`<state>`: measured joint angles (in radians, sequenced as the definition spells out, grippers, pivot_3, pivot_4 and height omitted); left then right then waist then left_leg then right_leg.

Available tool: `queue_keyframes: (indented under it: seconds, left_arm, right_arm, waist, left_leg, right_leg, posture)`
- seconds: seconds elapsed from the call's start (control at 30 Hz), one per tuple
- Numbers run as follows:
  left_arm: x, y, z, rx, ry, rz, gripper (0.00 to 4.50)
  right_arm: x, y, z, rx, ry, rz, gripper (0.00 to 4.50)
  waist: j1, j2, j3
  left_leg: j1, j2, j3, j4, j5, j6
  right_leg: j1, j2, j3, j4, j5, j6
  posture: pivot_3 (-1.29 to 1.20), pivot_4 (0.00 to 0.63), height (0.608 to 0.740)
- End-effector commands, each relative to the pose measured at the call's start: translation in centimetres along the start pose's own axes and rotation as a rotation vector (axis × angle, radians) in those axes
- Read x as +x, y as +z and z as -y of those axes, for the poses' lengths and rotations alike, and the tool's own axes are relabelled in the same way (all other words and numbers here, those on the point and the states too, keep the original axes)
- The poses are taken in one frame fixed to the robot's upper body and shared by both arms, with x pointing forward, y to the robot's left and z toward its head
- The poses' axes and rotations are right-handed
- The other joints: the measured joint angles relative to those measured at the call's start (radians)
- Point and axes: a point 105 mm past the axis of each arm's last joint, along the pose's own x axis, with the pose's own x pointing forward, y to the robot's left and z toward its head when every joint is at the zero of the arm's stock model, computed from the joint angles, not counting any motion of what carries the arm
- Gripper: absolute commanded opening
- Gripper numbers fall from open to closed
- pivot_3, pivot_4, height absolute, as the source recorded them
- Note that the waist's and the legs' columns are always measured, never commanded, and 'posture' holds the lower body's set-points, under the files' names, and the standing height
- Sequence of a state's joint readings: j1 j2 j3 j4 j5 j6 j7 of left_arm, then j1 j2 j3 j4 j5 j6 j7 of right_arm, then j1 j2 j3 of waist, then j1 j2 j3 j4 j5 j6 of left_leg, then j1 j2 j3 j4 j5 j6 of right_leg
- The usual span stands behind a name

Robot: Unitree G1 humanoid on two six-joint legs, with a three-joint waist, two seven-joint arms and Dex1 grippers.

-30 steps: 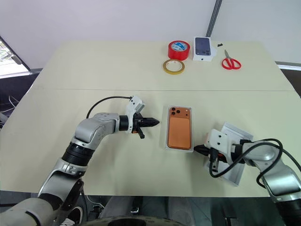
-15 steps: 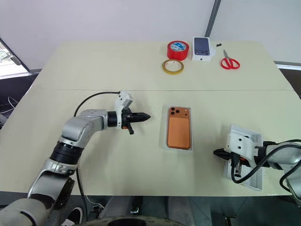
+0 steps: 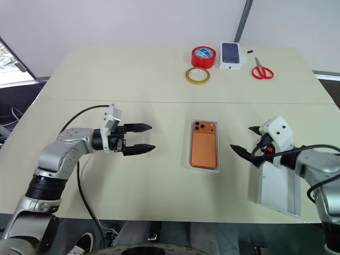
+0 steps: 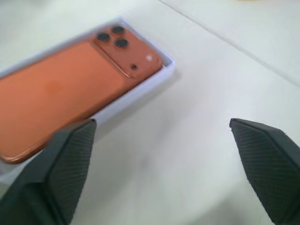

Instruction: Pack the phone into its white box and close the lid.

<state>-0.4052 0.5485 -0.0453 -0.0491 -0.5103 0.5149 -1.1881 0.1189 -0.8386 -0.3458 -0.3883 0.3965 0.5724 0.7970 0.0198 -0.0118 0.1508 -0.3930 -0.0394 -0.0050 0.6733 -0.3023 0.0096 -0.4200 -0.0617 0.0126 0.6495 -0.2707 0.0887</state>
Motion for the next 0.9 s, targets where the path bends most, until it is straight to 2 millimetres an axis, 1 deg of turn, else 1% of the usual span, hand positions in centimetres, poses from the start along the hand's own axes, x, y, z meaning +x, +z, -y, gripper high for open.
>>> queue_keyframes:
  seconds: [0.03,0.13,0.2,0.3,0.33,0.4,0.5,0.57,0.67,0.7,0.73,0.83,0.9]
  left_arm:
    - [-0.7,1.2,0.3,0.121,-0.008,0.06,4.5]
    - [-1.1,1.3,0.3,0.19,-0.001,0.086,4.5]
    - [-1.3,1.0,0.4,0.203,-0.004,0.088,4.5]
    - [-1.6,0.6,0.7,0.249,-0.011,0.096,4.5]
    - [-1.7,0.5,0.7,0.258,-0.016,0.094,4.5]
    - [-1.8,0.5,0.7,0.274,-0.022,0.1,4.5]
    - [-1.8,0.3,0.8,0.28,-0.045,0.096,4.5]
    - [-1.8,0.2,1.0,0.277,-0.059,0.096,4.5]
    - [-1.7,-0.2,1.3,0.281,-0.081,0.091,4.5]
    - [-1.6,-0.2,1.4,0.282,-0.084,0.092,4.5]
    - [-1.6,-0.2,1.4,0.283,-0.085,0.092,4.5]
    - [-1.5,-0.3,1.5,0.285,-0.095,0.094,4.5]
    - [-1.3,-0.6,1.7,0.27,-0.108,0.086,4.5]
  right_arm:
    - [-1.3,0.8,0.7,-0.002,-0.144,0.023,4.49]
    - [-2.4,-0.3,0.1,-0.044,-0.214,-0.038,4.49]
    - [-3.2,-0.8,0.1,0.029,-0.267,-0.039,4.49]
    - [-3.9,-0.7,-2.2,0.156,-0.293,-0.02,4.49]
    - [-3.9,-0.8,-2.9,0.156,-0.293,-0.037,4.49]
    - [-4.2,-1.5,-4.0,0.18,-0.289,-0.099,4.49]
    - [-4.2,-2.2,-5.4,0.211,-0.269,-0.17,4.49]
    - [-4.4,-2.6,-5.3,0.237,-0.297,-0.213,4.49]
    - [-5.0,-2.4,-3.1,0.217,-0.382,-0.236,4.49]
    - [-5.2,-2.5,-2.5,0.237,-0.407,-0.245,4.49]
    - [-5.2,-2.6,-2.4,0.264,-0.408,-0.251,4.49]
    - [-4.6,-3.1,-3.9,0.396,-0.33,-0.273,4.49]
    - [-4.2,-3.3,-4.8,0.45,-0.288,-0.297,4.49]
  waist:
    - [-0.005,0.0,0.0]
    - [-0.007,0.001,0.0]
    - [-0.009,0.001,0.0]
    - [-0.009,0.004,-0.002]
    - [-0.01,0.004,-0.002]
    - [-0.009,0.004,-0.002]
    - [-0.01,0.004,-0.002]
    - [-0.01,0.004,-0.002]
    - [-0.012,0.004,-0.002]
    - [-0.012,0.004,-0.002]
    - [-0.011,0.004,-0.002]
    - [-0.009,0.004,-0.002]
    - [-0.009,0.004,-0.002]
  left_leg:
    - [0.0,0.0,0.0,0.0,0.0,0.0]
    - [-0.001,0.0,0.0,0.004,-0.001,0.002]
    - [-0.001,0.0,0.0,0.003,-0.001,0.002]
    - [0.0,0.0,0.0,0.003,-0.001,0.002]
    - [0.0,0.0,0.0,0.003,-0.001,0.002]
    - [0.0,0.0,0.0,0.003,-0.001,0.002]
    - [0.0,0.0,0.0,0.004,-0.002,0.003]
    - [0.0,0.0,0.0,0.004,-0.002,0.003]
    - [0.0,0.0,0.001,0.004,-0.002,0.003]
    - [0.0,0.0,0.001,0.005,-0.002,0.003]
    - [0.0,0.0,0.001,0.005,-0.002,0.003]
    - [0.0,0.0,0.0,0.004,-0.002,0.004]
    - [0.0,0.0,0.0,0.004,-0.002,0.004]
  right_leg:
    - [0.0,0.0,0.0,0.0,0.0,0.0]
    - [0.001,0.0,0.0,0.0,0.0,0.0]
    - [0.001,0.0,0.0,0.0,0.0,0.0]
    - [0.001,0.0,0.0,0.0,0.0,0.0]
    - [0.001,0.0,0.0,0.001,0.0,0.0]
    - [0.001,0.0,0.0,0.0,0.0,0.0]
    - [0.002,0.0,0.0,0.0,0.0,0.0]
    - [0.002,0.0,0.0,0.0,0.0,0.0]
    - [0.002,0.0,0.0,0.0,0.0,0.0]
    - [0.002,0.0,0.0,0.0,0.0,0.0]
    - [0.002,0.0,0.0,0.0,0.0,0.0]
    - [0.002,0.0,0.0,0.0,0.0,0.0]
    - [0.002,0.0,0.0,0.0,0.0,0.0]
  posture:
    - [0.0,0.15,0.74]
    - [0.0,0.15,0.74]
    - [0.0,0.15,0.74]
    - [0.0,0.15,0.74]
    - [0.0,0.15,0.74]
    - [0.0,0.15,0.74]
    - [0.0,0.15,0.74]
    - [0.0,0.15,0.74]
    - [0.0,0.15,0.74]
    - [0.0,0.15,0.74]
    - [0.0,0.15,0.74]
    - [0.0,0.15,0.74]
    - [0.0,0.15,0.74]
